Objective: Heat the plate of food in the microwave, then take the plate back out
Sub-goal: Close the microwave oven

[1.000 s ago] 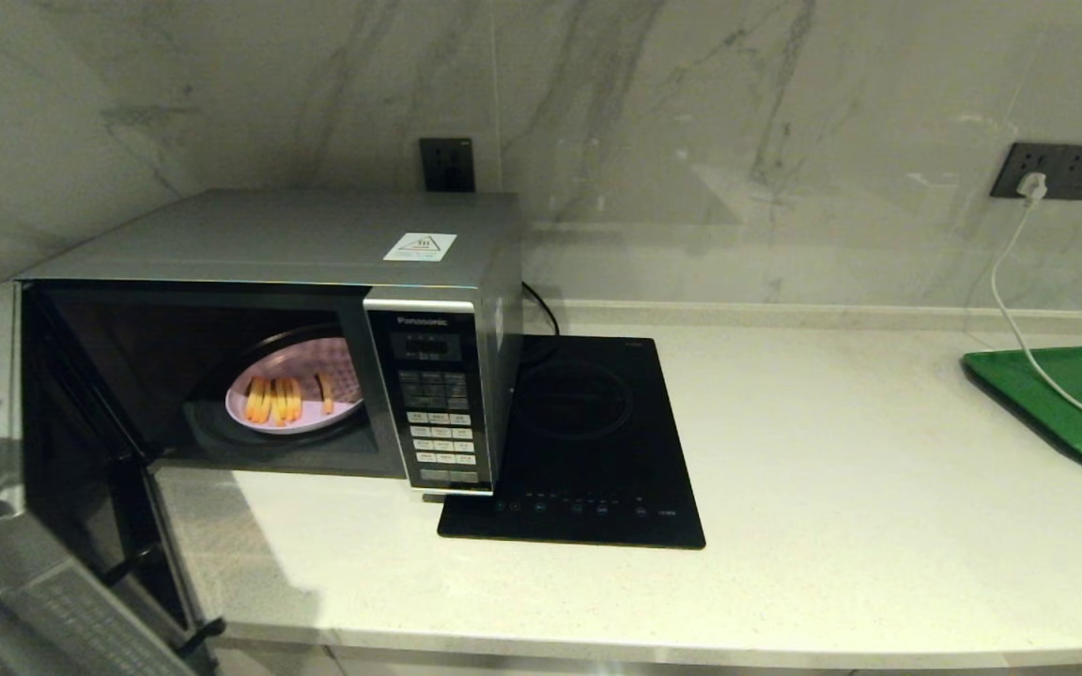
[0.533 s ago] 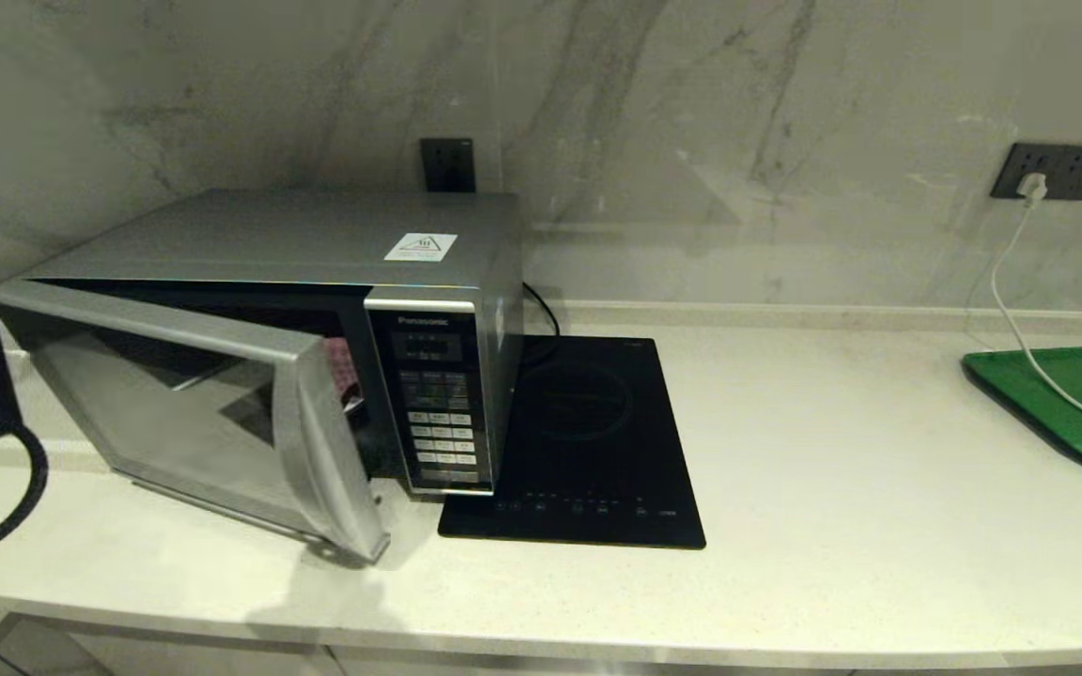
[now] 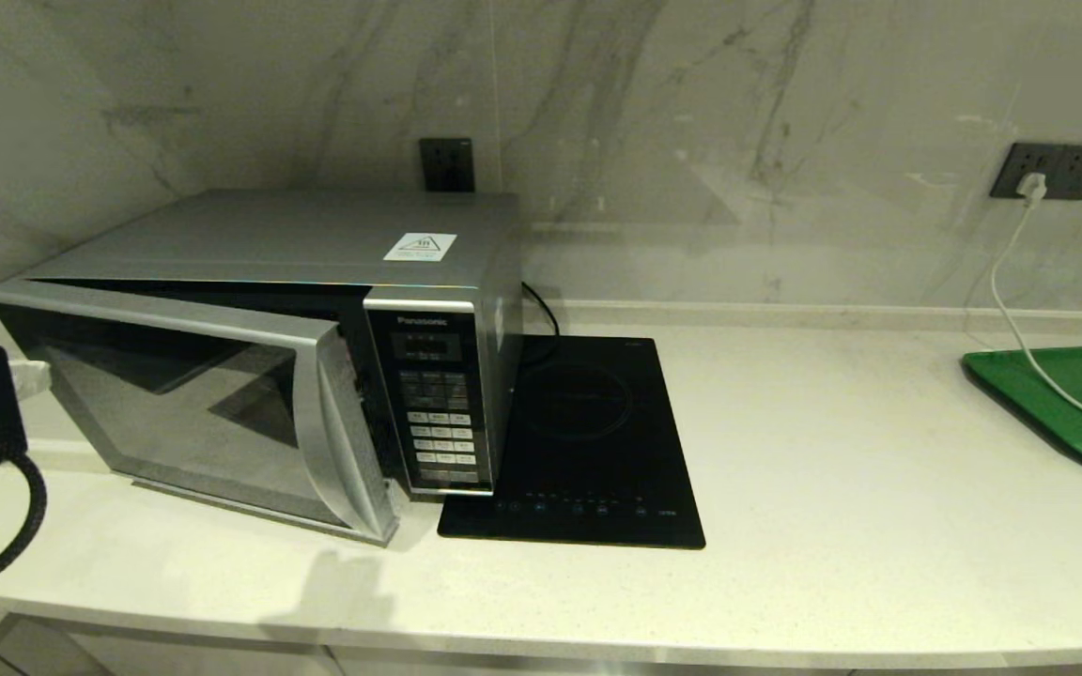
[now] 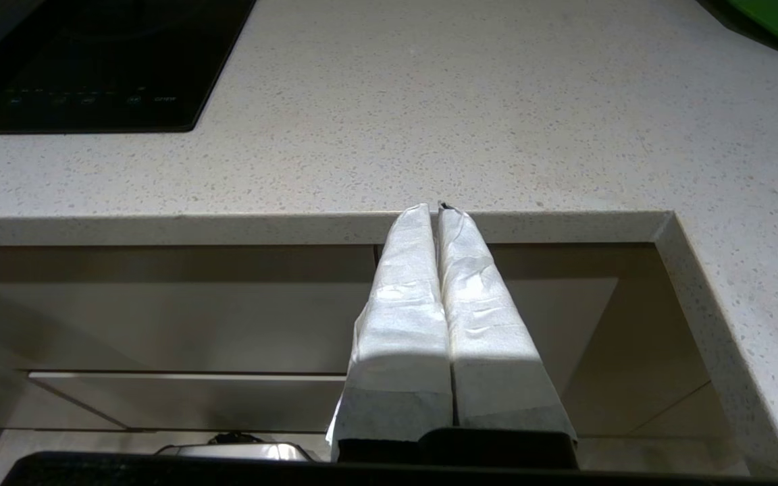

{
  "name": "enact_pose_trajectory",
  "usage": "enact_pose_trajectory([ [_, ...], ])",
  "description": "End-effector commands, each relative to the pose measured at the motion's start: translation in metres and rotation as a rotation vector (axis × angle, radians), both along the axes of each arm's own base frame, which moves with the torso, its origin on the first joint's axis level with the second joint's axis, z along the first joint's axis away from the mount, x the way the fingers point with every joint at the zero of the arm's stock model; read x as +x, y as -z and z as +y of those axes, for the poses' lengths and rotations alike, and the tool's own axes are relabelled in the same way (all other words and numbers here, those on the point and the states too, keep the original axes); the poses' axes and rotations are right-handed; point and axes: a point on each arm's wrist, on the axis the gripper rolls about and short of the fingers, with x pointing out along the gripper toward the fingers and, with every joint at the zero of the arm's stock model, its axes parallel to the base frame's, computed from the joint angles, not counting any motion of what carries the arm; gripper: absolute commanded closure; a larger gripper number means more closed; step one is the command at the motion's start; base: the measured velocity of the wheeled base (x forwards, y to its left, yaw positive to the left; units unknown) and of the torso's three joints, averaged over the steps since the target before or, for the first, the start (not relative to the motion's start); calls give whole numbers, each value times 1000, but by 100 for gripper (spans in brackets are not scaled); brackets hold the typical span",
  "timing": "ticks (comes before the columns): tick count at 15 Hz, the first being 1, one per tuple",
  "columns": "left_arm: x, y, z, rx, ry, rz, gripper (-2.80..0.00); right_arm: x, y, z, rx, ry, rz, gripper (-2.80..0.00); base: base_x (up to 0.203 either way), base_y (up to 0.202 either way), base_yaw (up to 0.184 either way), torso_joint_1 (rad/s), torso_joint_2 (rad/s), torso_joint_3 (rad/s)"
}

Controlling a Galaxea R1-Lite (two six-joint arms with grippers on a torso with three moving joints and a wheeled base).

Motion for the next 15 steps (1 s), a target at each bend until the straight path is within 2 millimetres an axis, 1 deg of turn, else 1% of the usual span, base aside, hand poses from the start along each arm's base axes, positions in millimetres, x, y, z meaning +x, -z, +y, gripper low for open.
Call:
enact_pose_trajectory([
  [1,0,6,-8,-10,103,35,0,0,0,0,0,1,1,0,0,0,0,0,0,0],
  [2,0,9,-9,-17,136,53,0,0,0,0,0,1,1,0,0,0,0,0,0,0],
  [6,8,23,-14,-19,176,121,0,0,0,0,0,1,2,0,0,0,0,0,0,0],
  [10,28,28,-23,-14,184,137,0,0,0,0,0,1,1,0,0,0,0,0,0,0],
  [15,59,39,-38,-29,224,148,0,0,0,0,0,1,1,0,0,0,0,0,0,0],
])
